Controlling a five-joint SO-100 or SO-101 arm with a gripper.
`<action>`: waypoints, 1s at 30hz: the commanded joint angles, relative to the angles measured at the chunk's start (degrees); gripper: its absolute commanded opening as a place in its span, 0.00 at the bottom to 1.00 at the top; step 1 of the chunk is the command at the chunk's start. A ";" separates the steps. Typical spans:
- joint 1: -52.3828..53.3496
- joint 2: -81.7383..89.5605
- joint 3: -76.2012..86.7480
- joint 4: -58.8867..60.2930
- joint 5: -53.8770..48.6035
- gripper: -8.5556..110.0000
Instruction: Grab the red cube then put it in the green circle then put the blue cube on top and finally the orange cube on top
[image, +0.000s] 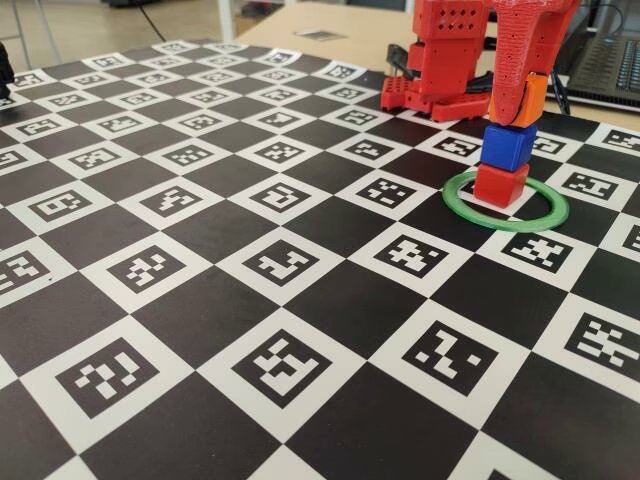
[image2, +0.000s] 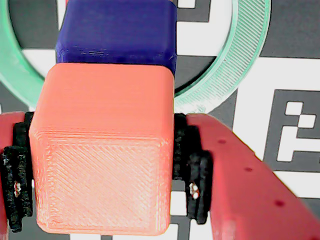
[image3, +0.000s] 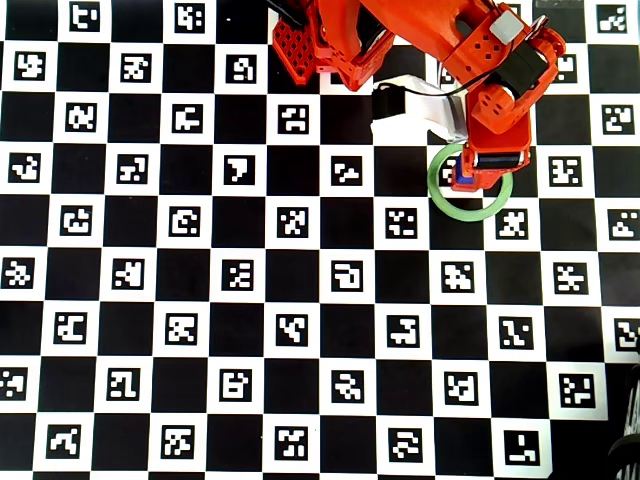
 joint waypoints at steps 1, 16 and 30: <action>-0.09 1.93 -0.26 -0.79 -0.62 0.12; -0.09 2.55 0.26 -1.14 -0.97 0.12; -0.18 2.72 0.79 -2.02 -0.88 0.13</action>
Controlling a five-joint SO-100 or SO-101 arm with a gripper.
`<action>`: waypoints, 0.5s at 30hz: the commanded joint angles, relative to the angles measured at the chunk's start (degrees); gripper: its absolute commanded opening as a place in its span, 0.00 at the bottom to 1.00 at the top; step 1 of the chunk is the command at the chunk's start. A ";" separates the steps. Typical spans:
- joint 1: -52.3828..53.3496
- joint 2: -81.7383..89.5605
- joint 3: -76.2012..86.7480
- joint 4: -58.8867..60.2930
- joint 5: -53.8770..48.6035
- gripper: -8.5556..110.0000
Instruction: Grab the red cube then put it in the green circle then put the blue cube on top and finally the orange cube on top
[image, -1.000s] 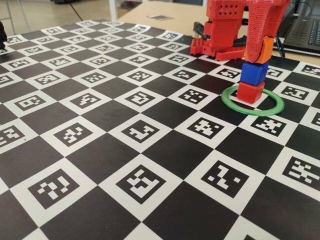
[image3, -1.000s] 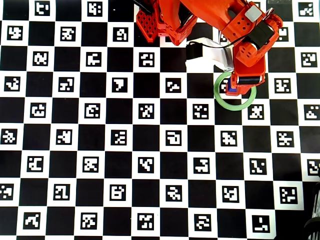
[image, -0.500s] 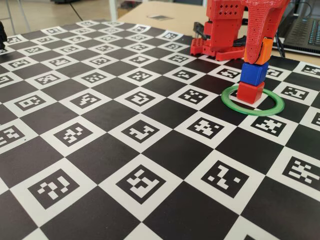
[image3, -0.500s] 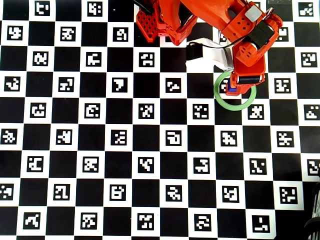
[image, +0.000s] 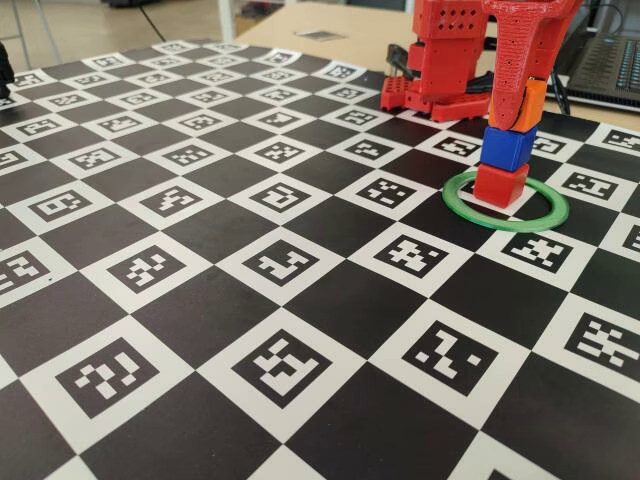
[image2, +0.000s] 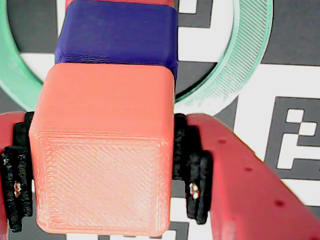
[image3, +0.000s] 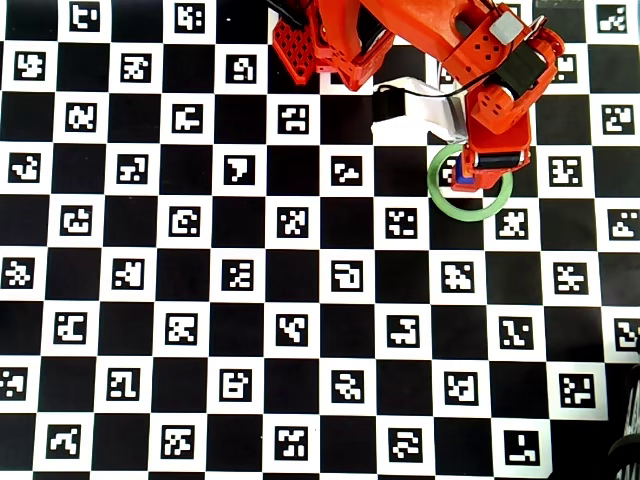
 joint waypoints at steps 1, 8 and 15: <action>-0.26 2.72 -0.44 -0.62 -0.18 0.13; -0.44 3.25 -0.09 -0.88 -0.97 0.18; -0.44 4.31 0.35 -0.79 0.00 0.28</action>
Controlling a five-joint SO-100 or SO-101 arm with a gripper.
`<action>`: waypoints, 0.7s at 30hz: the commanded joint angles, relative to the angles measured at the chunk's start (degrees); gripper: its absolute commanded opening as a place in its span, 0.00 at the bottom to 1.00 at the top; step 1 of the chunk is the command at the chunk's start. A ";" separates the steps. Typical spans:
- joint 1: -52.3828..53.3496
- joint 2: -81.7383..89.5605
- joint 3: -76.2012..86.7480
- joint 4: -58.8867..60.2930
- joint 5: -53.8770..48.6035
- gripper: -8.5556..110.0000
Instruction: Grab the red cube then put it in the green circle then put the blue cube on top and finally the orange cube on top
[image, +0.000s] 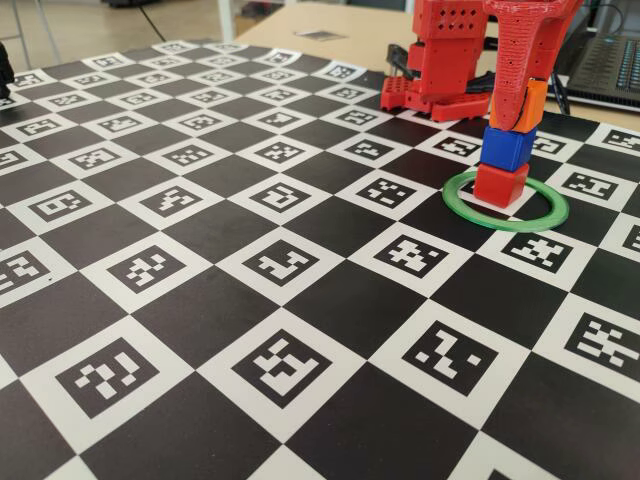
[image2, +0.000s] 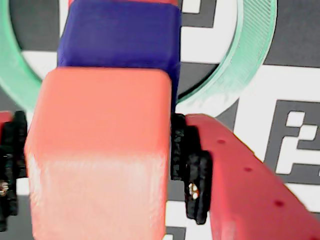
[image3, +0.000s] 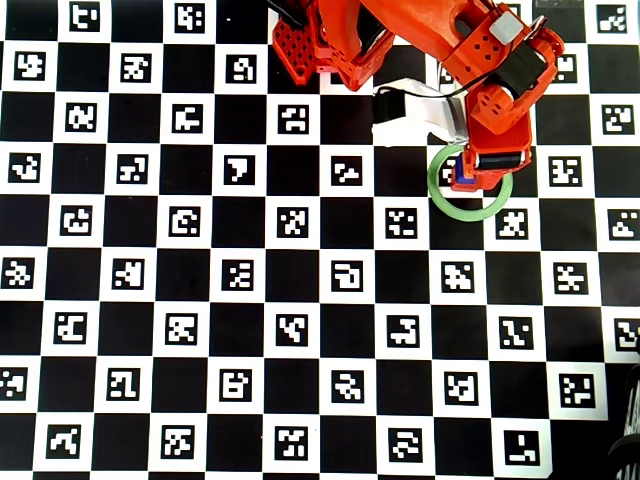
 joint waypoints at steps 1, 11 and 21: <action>-0.53 4.48 -0.35 0.00 0.88 0.29; -2.37 5.62 -0.09 1.32 3.25 0.39; -2.46 9.05 -2.29 3.52 3.25 0.42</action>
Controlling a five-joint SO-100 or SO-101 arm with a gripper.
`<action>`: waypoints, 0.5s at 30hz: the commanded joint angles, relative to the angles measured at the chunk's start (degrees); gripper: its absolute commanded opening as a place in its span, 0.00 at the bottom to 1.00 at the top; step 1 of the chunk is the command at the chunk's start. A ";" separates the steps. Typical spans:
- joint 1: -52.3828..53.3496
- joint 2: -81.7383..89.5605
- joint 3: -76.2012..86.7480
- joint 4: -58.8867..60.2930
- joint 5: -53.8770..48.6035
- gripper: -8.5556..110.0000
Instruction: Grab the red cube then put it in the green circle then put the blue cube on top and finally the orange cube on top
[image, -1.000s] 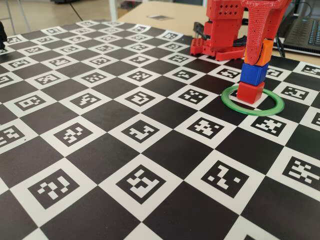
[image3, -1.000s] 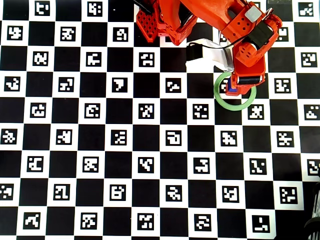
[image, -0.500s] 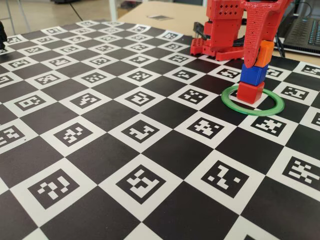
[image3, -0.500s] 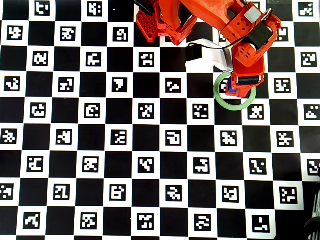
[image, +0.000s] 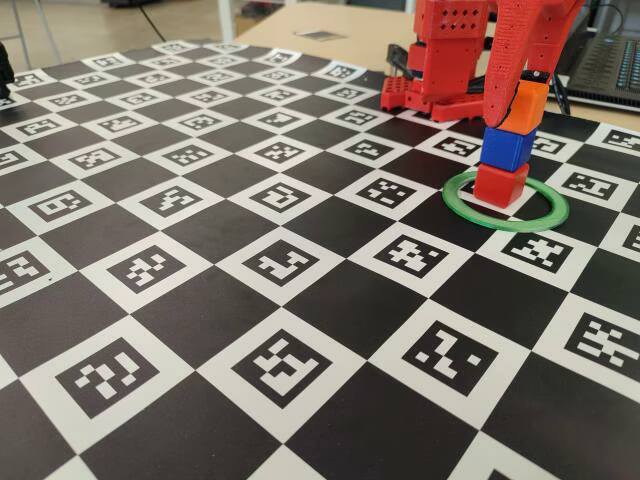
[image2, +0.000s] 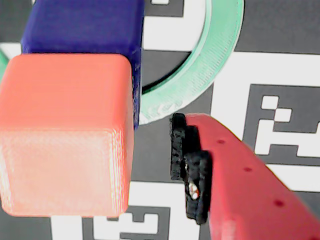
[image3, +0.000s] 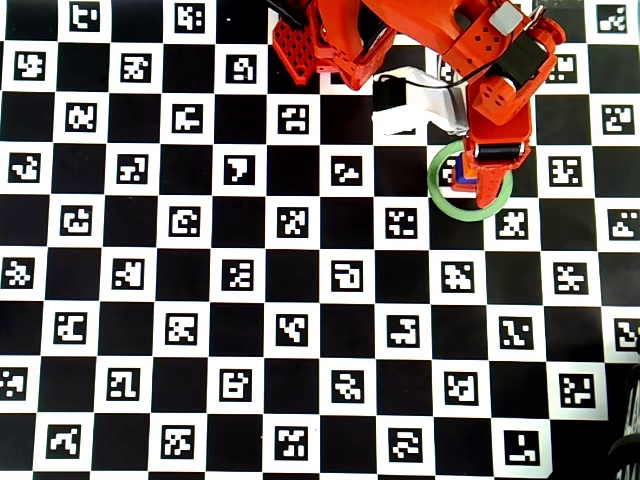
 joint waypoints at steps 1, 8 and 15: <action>-0.53 4.83 -3.25 1.23 0.09 0.42; 0.88 7.47 -9.05 7.38 -2.37 0.42; 8.00 10.28 -14.94 12.74 -7.47 0.38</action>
